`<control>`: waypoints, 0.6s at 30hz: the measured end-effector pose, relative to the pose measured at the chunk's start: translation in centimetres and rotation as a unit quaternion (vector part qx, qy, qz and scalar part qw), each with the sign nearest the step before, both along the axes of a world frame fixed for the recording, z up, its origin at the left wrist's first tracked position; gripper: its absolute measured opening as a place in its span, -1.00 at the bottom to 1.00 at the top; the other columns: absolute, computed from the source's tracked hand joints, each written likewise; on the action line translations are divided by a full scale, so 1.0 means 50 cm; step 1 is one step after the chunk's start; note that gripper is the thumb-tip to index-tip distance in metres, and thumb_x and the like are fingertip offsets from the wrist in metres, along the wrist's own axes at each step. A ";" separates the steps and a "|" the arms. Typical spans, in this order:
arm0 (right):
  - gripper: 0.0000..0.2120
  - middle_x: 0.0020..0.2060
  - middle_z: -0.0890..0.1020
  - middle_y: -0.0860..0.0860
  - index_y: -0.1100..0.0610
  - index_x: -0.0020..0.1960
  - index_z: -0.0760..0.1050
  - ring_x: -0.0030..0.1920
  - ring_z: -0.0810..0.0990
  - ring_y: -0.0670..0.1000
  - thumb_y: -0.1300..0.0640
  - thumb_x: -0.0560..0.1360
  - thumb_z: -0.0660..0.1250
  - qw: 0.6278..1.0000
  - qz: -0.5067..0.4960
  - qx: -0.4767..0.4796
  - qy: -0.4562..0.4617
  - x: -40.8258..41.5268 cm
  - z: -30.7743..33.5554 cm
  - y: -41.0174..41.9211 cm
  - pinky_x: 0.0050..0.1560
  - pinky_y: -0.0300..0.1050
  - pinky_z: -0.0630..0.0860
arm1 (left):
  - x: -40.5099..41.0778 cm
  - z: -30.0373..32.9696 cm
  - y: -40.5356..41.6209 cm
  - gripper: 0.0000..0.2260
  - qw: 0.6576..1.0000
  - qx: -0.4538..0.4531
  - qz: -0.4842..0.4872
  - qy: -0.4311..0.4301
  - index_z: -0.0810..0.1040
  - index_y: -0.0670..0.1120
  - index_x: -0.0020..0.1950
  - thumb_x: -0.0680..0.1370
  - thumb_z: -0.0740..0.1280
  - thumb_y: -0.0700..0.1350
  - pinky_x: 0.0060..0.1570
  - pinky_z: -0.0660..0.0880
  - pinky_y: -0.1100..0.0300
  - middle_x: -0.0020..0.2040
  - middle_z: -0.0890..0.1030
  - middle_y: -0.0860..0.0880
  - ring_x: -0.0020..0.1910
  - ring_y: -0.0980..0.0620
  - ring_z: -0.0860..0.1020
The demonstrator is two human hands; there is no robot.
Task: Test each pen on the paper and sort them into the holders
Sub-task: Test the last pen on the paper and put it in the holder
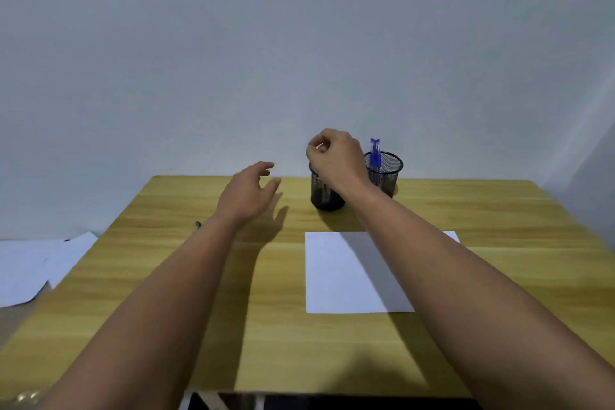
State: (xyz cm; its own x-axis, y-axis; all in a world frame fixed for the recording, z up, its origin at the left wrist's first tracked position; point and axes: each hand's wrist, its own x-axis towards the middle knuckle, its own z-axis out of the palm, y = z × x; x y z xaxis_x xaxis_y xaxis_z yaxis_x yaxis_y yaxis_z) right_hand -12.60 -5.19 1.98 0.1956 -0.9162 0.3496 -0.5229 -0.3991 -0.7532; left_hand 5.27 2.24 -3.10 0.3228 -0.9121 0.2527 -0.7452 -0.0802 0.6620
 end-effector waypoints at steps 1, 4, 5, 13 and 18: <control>-0.89 -0.22 0.66 -0.12 0.02 -0.03 0.71 -0.07 0.68 0.02 0.09 0.54 0.39 1.000 0.022 0.009 0.006 0.015 -0.005 0.023 -0.03 -0.07 0.60 | 0.032 0.006 0.022 -0.64 0.999 0.009 0.012 -0.033 0.50 0.07 0.41 0.62 0.33 0.05 0.24 0.51 -0.02 0.31 0.60 0.05 0.23 0.00 0.56; -0.91 -0.24 0.69 -0.09 0.02 -0.12 0.71 -0.11 0.69 0.04 0.12 0.51 0.42 0.992 0.097 0.053 0.058 0.073 -0.041 0.085 -0.02 -0.06 0.64 | 0.116 0.003 0.083 -0.69 0.991 0.052 0.040 -0.115 0.56 0.07 0.35 0.61 0.31 -0.09 0.23 0.51 -0.01 0.34 0.59 0.04 0.32 -0.03 0.53; -0.91 -0.21 0.73 -0.05 0.02 -0.15 0.71 -0.10 0.72 0.06 0.12 0.49 0.43 0.987 0.119 0.070 0.080 0.095 -0.058 0.102 0.01 -0.01 0.67 | 0.138 -0.003 0.102 -0.68 0.988 0.069 0.045 -0.133 0.57 0.07 0.36 0.61 0.30 -0.12 0.24 0.50 -0.01 0.37 0.58 0.03 0.34 -0.04 0.52; -0.93 -0.07 0.75 -0.01 0.01 -0.12 0.67 0.02 0.72 0.07 0.06 0.51 0.53 0.943 0.239 0.155 0.174 0.210 -0.170 0.204 0.13 0.07 0.69 | 0.235 -0.090 0.172 -0.58 0.962 0.158 -0.008 -0.223 0.60 0.06 0.36 0.54 0.32 -0.23 0.18 0.55 0.02 0.41 0.55 0.05 0.32 -0.06 0.55; -0.72 -0.04 0.75 0.00 0.05 0.03 0.70 0.04 0.70 0.09 -0.13 0.48 0.53 0.946 0.219 0.150 0.185 0.230 -0.191 0.215 0.10 0.06 0.68 | 0.243 -0.114 0.179 -0.77 0.969 0.071 0.013 -0.238 0.69 0.06 0.16 0.55 0.36 -0.14 -0.06 0.58 0.05 0.18 0.65 0.05 0.11 -0.05 0.61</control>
State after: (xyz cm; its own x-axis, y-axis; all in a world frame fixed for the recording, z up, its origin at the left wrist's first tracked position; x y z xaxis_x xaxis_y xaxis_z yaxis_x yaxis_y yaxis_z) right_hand -1.08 5.58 -7.59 0.6382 -0.7657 -0.0804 -0.6069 -0.4360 -0.6645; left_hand 17.43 11.18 -8.80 0.2245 -0.9417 0.2505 -0.9596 -0.1689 0.2252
